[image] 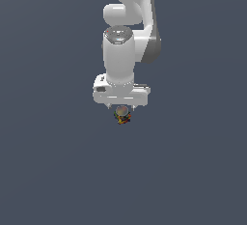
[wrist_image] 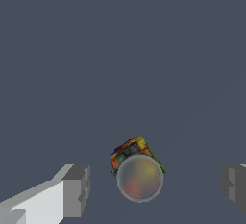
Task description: Pick up the object and move it to a goal position.
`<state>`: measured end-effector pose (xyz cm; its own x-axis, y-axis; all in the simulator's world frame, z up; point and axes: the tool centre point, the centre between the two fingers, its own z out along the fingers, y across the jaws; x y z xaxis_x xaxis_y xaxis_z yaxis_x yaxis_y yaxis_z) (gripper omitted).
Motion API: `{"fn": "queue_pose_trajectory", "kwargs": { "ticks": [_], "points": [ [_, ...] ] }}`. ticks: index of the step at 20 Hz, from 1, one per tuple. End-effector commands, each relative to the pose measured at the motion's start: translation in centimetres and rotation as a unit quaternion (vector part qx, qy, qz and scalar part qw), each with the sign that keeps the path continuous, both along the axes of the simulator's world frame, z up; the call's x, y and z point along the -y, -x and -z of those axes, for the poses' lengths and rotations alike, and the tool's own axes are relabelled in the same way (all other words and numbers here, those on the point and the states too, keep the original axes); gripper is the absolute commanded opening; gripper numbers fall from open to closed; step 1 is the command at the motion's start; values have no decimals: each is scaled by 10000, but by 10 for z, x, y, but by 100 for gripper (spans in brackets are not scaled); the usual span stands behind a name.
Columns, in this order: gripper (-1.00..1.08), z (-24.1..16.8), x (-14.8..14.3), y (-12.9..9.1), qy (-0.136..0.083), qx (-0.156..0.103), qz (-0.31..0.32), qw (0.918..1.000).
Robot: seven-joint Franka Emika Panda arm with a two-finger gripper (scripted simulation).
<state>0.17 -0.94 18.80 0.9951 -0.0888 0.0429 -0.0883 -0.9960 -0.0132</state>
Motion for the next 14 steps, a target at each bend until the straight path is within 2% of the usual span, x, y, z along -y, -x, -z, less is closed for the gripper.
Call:
{"fn": "queue_pose_trajectory", "kwargs": {
  "ticks": [1, 7, 14],
  "points": [
    [100, 0, 0, 0, -2, 3, 6, 10000],
    [100, 3, 0, 1, 5, -3, -87, 10000],
    [100, 15, 0, 9, 35, -34, -512, 9987]
  ]
}}
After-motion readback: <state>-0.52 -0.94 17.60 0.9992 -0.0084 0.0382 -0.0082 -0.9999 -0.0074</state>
